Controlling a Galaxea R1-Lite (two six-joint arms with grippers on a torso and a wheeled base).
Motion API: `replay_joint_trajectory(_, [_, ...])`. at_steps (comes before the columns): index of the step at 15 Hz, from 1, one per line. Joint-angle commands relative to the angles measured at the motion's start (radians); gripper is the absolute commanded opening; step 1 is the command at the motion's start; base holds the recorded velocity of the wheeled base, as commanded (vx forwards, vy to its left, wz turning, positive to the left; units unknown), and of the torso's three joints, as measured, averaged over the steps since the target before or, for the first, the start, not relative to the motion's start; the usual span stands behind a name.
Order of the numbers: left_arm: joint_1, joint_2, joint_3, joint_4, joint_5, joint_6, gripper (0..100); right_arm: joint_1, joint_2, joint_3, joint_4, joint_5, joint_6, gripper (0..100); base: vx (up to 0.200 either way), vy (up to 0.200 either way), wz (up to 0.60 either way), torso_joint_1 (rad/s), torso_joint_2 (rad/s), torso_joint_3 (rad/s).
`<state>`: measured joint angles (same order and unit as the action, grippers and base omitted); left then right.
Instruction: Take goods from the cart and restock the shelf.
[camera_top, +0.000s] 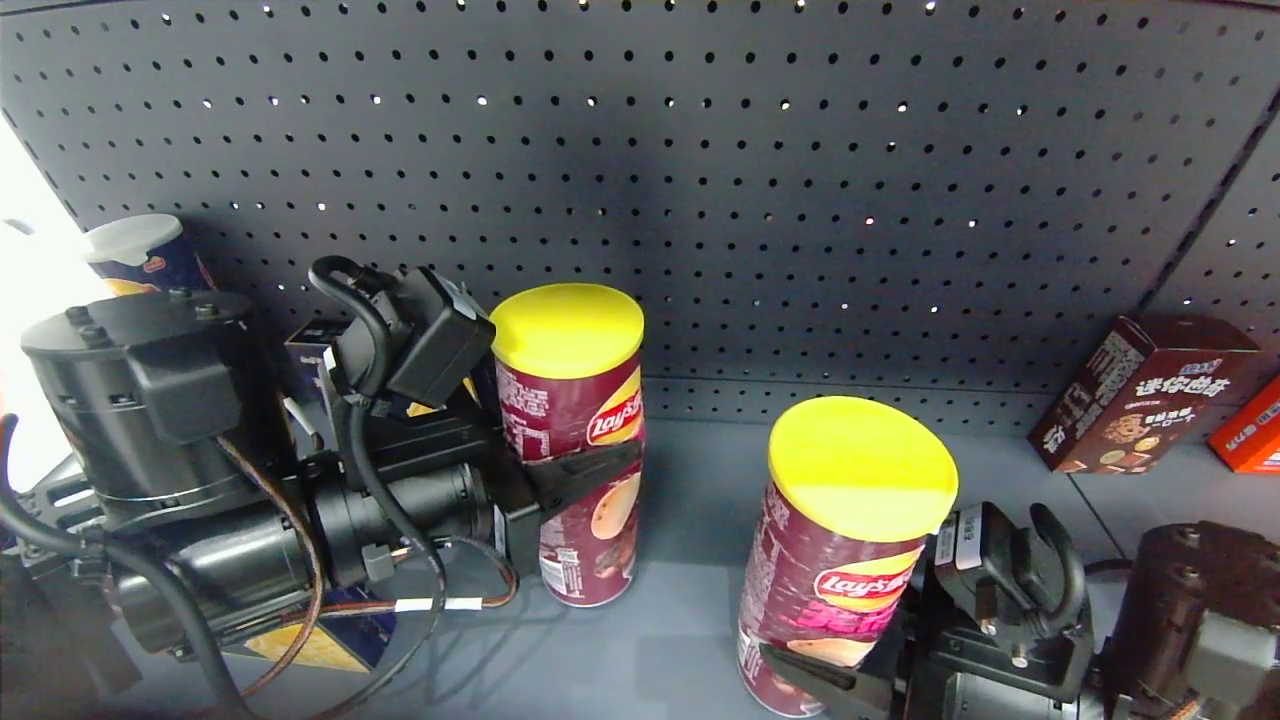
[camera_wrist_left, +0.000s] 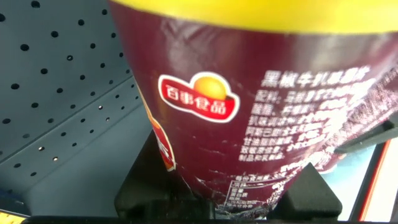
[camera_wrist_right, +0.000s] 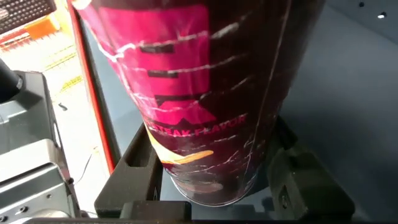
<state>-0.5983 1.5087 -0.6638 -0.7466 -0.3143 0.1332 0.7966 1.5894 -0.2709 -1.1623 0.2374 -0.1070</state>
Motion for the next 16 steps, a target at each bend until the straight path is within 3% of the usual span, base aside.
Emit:
replay_joint_trajectory(1, [0.000,0.007,0.000,0.000,0.000,0.000,0,0.006,0.014,0.001,-0.002,0.000,0.000,0,0.000,0.000,0.00,0.000,0.00,0.000])
replay_joint_trajectory(2, [0.000,0.011,-0.002,-0.002,0.000,0.000,0,0.007,0.017,0.001,-0.003,0.000,0.000,100,0.000,0.000,0.00,0.000,0.00,0.000])
replay_joint_trajectory(7, [0.000,0.015,0.000,-0.002,0.000,0.000,0,0.016,-0.029,0.007,-0.016,-0.018,-0.005,100,0.000,0.000,0.00,0.000,0.00,0.000])
replay_joint_trajectory(11, [0.000,0.018,-0.008,-0.002,-0.003,0.000,0,0.013,-0.201,0.025,0.001,-0.026,-0.006,100,0.000,0.000,0.00,0.000,0.00,0.000])
replay_joint_trajectory(14, [0.000,0.016,-0.005,-0.002,-0.002,0.000,0,0.009,-0.384,0.004,0.133,-0.044,-0.008,100,0.000,0.000,0.00,0.000,0.00,0.000])
replay_joint_trajectory(16, [0.000,0.015,-0.003,-0.002,-0.002,0.000,0,0.010,-0.560,-0.010,0.319,-0.083,-0.008,100,0.000,0.000,0.00,0.000,0.00,0.000])
